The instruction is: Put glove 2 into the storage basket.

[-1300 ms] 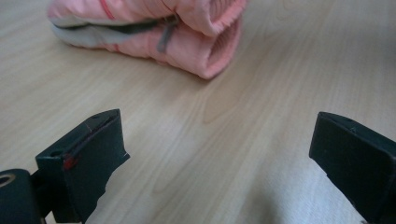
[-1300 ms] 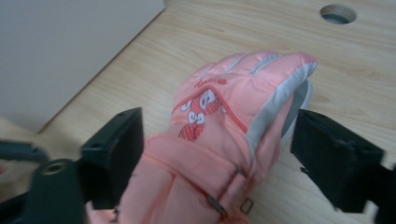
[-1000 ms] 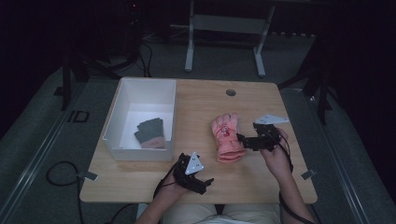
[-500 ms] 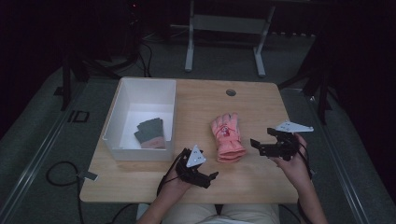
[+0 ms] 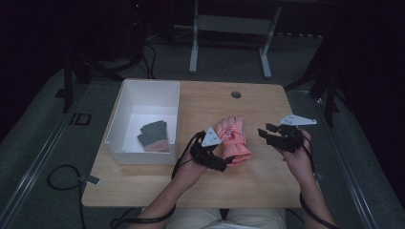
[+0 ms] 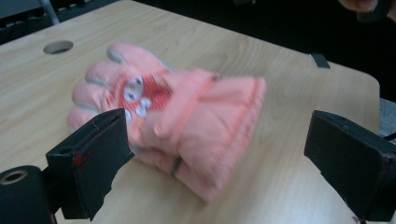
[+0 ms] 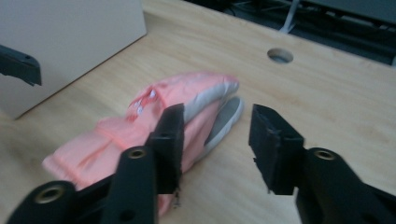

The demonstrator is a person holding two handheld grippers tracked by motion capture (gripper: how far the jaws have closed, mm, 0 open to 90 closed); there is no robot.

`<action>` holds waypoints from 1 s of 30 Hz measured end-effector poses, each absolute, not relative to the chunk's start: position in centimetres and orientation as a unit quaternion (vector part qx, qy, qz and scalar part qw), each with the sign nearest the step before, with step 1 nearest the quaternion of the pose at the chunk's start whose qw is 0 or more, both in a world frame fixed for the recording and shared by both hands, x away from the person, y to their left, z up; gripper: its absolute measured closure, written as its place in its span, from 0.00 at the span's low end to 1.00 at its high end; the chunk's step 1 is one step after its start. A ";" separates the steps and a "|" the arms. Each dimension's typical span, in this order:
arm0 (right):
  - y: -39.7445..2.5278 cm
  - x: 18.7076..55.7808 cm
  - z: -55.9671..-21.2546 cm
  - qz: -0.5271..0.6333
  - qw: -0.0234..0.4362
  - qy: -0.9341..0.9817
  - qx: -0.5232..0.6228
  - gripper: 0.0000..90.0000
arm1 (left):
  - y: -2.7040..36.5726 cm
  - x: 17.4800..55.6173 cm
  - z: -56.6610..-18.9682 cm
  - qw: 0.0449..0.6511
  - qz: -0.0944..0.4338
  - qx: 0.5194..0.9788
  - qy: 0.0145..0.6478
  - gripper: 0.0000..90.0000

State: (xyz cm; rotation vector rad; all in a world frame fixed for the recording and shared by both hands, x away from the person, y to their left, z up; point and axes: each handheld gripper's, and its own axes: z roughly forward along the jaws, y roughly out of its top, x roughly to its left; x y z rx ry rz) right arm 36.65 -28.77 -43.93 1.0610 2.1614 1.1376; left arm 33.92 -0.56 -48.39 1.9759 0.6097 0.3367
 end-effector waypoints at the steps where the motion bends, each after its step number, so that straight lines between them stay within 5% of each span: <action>1: -28.5 36.9 -43.8 0.414 0.233 0.790 0.388 0.72 | -0.7 34.4 -48.1 0.497 0.143 0.818 0.252 0.07; 4: -27.6 37.7 -43.6 0.410 0.227 0.797 0.380 0.80 | -0.9 36.0 -47.6 0.496 0.141 0.814 0.266 0.08; 14: -24.8 40.3 -43.8 0.413 0.221 0.809 0.356 0.80 | -2.4 39.0 -47.4 0.451 0.151 0.840 0.261 0.32; 22: -23.6 42.4 -46.1 0.390 0.202 0.822 0.362 0.68 | -2.8 40.6 -48.4 0.423 0.134 0.840 0.313 0.41; 30: -23.4 42.9 -49.2 0.356 0.169 0.838 0.378 0.52 | -2.6 42.1 -50.2 0.399 0.113 0.841 0.348 0.38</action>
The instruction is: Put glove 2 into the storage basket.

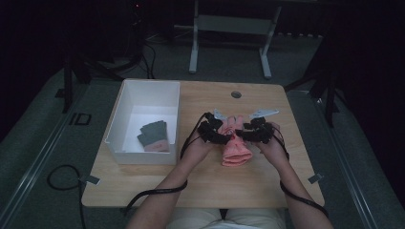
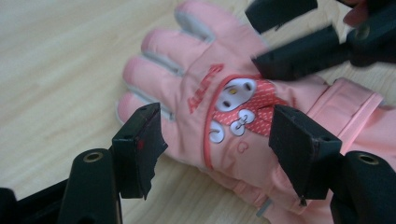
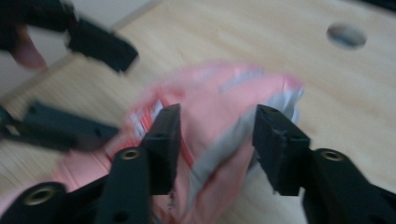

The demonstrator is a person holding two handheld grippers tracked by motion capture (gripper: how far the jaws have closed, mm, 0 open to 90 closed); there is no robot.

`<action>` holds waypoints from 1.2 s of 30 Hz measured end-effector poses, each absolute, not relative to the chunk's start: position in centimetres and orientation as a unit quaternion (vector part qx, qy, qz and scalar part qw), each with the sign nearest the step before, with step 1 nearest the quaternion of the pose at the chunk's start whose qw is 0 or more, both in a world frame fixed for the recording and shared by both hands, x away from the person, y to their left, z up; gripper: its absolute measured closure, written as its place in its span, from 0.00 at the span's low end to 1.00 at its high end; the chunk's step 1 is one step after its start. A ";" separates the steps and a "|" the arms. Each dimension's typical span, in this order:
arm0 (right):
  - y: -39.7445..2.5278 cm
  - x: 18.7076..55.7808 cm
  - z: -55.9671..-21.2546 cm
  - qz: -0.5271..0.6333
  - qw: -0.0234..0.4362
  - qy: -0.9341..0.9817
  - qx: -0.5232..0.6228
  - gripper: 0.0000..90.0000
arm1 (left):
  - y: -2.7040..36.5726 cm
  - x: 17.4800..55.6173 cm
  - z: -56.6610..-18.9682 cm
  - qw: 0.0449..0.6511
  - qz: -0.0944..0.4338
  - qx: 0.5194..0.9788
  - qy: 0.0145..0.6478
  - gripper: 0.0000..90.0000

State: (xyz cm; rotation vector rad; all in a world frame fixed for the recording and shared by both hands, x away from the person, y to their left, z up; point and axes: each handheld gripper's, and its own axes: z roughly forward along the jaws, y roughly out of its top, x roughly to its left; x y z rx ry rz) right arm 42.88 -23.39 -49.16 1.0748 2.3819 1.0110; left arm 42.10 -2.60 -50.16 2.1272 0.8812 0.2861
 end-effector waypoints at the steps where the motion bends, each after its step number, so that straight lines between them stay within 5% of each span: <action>1: -23.6 43.0 -49.6 0.346 0.165 0.840 0.383 0.50 | -2.6 42.5 -50.8 0.389 0.105 0.842 0.358 0.38; 10: -24.1 44.3 -51.8 0.320 0.115 0.847 0.409 0.42 | -3.0 44.2 -53.3 0.344 0.058 0.844 0.407 0.38; 15: -24.1 44.6 -52.6 0.337 0.083 0.843 0.412 0.54 | -3.0 45.2 -54.1 0.338 0.026 0.844 0.416 0.40; 24: -23.7 44.2 -52.5 0.347 0.079 0.830 0.430 0.70 | -3.0 46.0 -53.9 0.354 -0.043 0.842 0.405 0.79; 36: -24.4 43.0 -50.2 0.380 0.091 0.814 0.430 0.75 | -3.4 45.3 -50.5 0.362 -0.026 0.851 0.380 0.87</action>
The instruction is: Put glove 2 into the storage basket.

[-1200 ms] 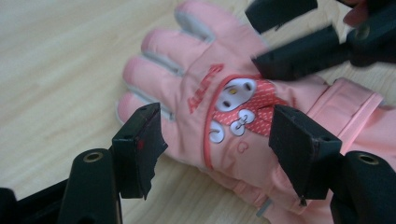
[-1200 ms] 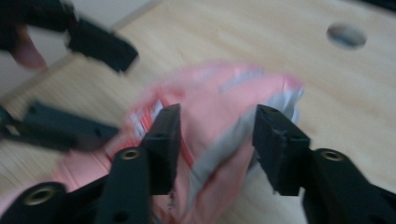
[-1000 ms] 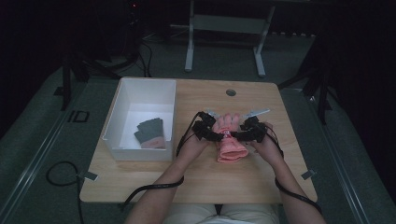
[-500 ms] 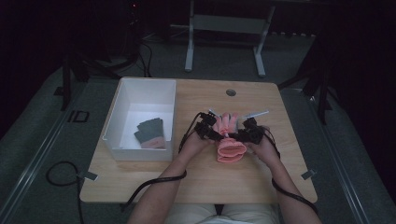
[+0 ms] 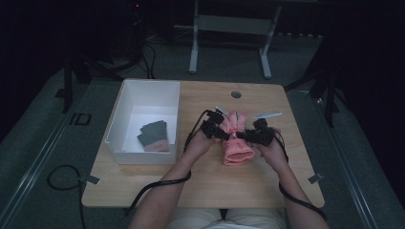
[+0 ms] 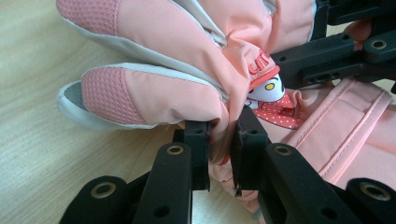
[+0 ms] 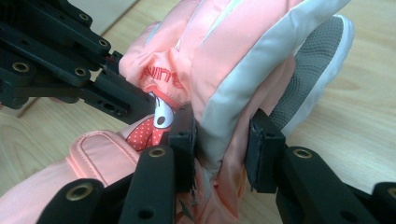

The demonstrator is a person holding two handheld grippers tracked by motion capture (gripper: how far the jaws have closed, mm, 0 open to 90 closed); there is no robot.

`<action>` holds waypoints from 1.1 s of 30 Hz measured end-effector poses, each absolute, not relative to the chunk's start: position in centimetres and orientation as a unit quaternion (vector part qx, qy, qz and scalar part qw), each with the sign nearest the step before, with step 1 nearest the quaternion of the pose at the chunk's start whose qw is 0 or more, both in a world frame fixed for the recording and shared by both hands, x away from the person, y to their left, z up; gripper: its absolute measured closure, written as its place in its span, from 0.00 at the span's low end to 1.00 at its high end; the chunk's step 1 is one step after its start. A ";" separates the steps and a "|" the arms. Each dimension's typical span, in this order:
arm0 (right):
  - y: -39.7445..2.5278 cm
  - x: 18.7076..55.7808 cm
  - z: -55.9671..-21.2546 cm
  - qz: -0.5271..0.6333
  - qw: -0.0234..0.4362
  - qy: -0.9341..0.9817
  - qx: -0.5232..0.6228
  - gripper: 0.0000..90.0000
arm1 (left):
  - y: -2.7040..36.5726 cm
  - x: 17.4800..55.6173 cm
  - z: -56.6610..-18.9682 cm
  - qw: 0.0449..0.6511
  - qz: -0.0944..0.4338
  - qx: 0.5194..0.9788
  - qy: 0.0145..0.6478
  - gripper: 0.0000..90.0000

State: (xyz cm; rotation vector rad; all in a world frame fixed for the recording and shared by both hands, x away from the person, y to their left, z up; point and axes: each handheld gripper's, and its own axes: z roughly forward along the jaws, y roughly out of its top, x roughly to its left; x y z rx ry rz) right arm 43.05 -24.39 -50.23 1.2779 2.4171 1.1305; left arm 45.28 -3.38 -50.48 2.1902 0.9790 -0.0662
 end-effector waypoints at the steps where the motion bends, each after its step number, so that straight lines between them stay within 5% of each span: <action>1: -24.5 43.0 -49.9 0.382 0.095 0.813 0.429 0.75 | -3.4 45.2 -50.1 0.365 -0.021 0.850 0.379 0.87; 33: -21.8 41.6 -40.1 0.460 0.127 0.791 0.382 0.75 | 0.7 43.0 -38.4 0.385 0.048 0.852 0.352 0.88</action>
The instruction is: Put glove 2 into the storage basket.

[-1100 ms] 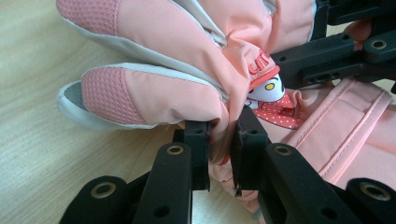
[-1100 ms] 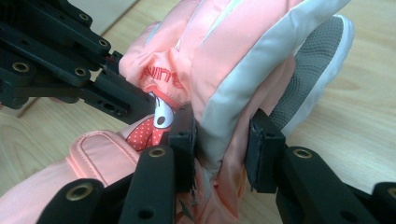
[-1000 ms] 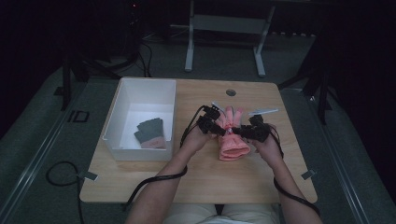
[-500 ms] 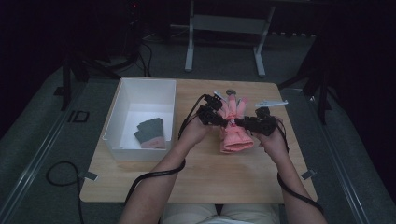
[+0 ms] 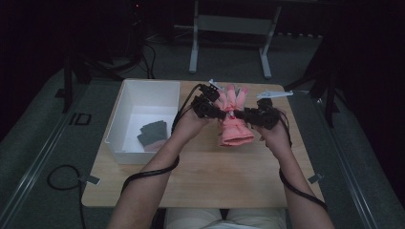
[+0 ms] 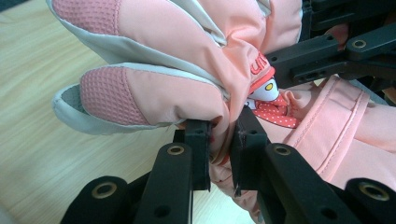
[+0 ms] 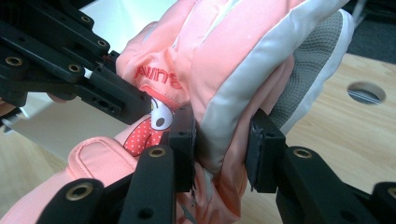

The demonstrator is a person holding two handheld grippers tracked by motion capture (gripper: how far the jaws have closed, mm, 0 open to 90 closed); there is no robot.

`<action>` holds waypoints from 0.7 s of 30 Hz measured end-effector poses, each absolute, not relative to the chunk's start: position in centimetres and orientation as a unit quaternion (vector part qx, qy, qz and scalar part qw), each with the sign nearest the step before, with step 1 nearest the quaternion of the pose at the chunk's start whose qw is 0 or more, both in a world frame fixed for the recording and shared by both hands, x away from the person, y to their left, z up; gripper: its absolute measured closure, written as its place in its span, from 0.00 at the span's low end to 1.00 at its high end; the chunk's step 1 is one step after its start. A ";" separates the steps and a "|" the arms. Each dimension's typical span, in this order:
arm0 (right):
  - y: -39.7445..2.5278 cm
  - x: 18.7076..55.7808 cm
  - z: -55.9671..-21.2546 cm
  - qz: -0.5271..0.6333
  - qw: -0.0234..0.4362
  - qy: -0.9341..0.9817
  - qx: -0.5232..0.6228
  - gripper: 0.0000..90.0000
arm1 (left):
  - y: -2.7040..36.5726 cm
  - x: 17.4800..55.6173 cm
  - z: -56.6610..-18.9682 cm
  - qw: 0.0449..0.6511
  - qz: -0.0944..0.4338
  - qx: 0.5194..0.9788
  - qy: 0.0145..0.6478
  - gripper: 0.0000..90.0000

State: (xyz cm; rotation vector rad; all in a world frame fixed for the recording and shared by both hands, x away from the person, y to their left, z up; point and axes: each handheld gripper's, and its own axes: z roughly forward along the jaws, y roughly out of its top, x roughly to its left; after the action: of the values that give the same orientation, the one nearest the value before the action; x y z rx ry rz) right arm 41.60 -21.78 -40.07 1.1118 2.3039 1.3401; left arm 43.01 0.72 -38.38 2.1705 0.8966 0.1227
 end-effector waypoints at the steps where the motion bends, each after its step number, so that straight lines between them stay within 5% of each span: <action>1: -21.5 41.6 -39.8 0.462 0.127 0.791 0.380 0.75 | 1.0 42.9 -38.0 0.384 0.051 0.852 0.353 0.88; 21: -14.2 42.5 -35.9 0.485 0.116 0.801 0.331 0.75 | 8.2 41.5 -33.4 0.371 0.097 0.840 0.384 0.88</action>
State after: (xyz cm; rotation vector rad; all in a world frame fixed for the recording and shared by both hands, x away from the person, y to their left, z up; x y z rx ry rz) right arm 42.48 -14.17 -35.86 0.9703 2.3458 1.4216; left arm 41.48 8.20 -33.38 2.1538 0.9854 0.2476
